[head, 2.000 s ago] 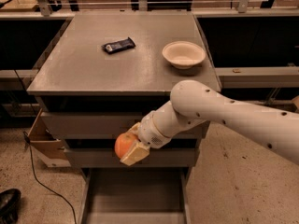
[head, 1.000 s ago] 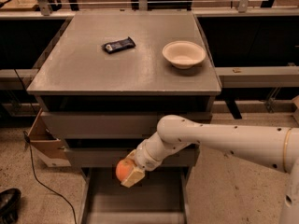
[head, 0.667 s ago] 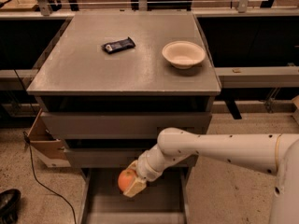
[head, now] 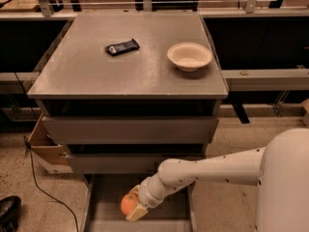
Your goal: Place orange can into bottom drawer
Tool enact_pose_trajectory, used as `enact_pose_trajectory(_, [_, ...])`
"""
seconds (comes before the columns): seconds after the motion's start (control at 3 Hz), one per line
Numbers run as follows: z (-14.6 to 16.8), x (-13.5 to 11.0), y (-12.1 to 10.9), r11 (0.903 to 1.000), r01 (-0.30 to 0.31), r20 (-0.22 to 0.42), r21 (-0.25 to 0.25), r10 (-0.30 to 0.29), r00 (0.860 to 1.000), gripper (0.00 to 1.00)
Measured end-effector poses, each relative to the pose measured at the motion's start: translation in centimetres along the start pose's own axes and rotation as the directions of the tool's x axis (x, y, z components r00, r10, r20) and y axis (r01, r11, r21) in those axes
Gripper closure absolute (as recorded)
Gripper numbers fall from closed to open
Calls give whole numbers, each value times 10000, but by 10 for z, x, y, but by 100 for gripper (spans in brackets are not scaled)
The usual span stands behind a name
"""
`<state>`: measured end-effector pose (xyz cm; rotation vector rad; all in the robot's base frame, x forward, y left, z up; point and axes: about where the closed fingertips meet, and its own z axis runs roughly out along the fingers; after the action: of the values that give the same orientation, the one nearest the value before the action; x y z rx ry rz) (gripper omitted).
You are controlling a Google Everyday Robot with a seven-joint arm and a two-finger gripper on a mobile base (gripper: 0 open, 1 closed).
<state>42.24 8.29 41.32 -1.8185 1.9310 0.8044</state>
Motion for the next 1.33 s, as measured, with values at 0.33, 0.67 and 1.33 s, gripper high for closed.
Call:
enact_pose_trajectory(0.33, [0, 0, 1, 10000, 7, -15, -43, -7, 10000, 100])
enact_pose_trajectory(0.67, [20, 8, -6, 9998, -123, 99, 182, 121, 9999, 100])
enact_pose_trajectory(1.33, [101, 50, -56, 9950, -416, 581, 909, 364, 9976, 100])
